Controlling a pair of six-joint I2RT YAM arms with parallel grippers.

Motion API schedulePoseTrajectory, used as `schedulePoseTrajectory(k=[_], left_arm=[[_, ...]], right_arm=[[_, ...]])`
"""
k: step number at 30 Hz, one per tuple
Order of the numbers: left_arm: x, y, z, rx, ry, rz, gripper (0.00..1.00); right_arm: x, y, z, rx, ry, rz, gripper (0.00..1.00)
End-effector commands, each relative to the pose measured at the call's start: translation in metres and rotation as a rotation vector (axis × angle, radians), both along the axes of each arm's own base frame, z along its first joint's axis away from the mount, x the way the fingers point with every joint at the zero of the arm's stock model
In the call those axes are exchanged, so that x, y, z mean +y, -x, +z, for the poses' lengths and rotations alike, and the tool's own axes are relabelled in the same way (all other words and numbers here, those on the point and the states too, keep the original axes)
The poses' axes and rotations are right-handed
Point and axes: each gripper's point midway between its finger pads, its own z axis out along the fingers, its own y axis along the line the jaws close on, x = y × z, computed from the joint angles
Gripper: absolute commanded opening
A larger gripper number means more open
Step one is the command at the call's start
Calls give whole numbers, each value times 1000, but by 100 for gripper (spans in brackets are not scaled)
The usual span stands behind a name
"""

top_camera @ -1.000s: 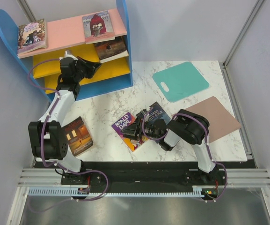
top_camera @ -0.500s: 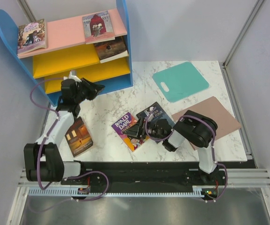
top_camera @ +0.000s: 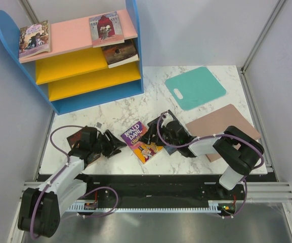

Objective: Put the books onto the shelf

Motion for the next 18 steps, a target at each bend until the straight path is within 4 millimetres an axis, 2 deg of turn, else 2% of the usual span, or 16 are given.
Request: schedulePoseTrajectory(k=[1,6,8,14,18], left_arm=[[6,13,-11,51,-33,25,62],[5,14,-24,108,-80,14,63],[1,14,-32,141,-98,4,64],[-22,9,-49,174,-101,-10,64],[-43,6,-55,185,-98,-39,64]], right_arm=[[-15,-6,-31,38,164,-39,98],[-21,-14,-44,70,229,-94,98],[-30,-17,-51,78,288,-122,98],[-56,-23,-59,80,406,-216,98],[-64,-20,-64,83,448,-225,98]])
